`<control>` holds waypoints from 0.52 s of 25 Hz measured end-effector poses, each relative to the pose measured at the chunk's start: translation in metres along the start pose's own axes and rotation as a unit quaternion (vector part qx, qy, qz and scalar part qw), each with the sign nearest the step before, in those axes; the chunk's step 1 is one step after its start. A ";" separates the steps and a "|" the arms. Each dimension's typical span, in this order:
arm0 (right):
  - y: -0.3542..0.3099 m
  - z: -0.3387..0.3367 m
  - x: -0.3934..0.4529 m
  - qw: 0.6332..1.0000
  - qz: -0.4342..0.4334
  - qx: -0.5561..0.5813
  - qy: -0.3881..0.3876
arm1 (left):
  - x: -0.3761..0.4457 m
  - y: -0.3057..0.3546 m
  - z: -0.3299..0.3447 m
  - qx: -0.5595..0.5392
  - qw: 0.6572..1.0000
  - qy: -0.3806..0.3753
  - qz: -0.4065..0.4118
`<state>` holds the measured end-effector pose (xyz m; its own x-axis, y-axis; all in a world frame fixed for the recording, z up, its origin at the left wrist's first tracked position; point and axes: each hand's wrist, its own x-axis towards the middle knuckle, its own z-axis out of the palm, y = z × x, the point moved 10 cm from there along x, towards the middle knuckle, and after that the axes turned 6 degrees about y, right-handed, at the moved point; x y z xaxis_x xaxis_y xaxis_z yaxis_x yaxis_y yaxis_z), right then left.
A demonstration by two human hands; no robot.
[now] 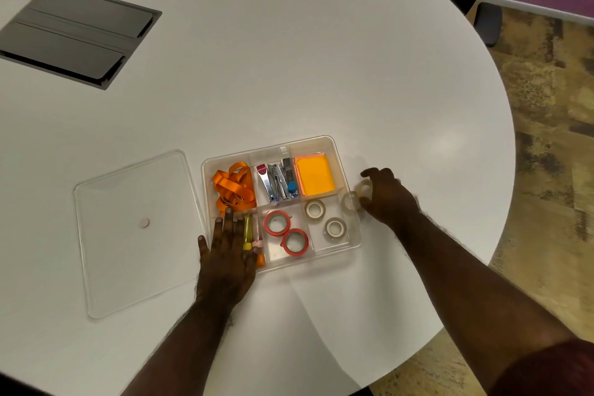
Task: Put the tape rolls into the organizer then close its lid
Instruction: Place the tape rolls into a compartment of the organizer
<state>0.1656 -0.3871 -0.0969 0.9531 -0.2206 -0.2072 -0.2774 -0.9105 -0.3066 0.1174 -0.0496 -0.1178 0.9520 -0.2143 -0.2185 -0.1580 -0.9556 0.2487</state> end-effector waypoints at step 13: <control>-0.109 0.008 -0.050 0.980 -0.177 -0.086 -0.025 | 0.000 0.003 -0.002 0.001 1.000 -0.005 0.004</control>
<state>0.1475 -0.2738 -0.0604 0.9779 0.1323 -0.1622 0.0974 -0.9736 -0.2065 0.1177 -0.0520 -0.1150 0.9480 -0.2244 -0.2256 -0.1665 -0.9540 0.2491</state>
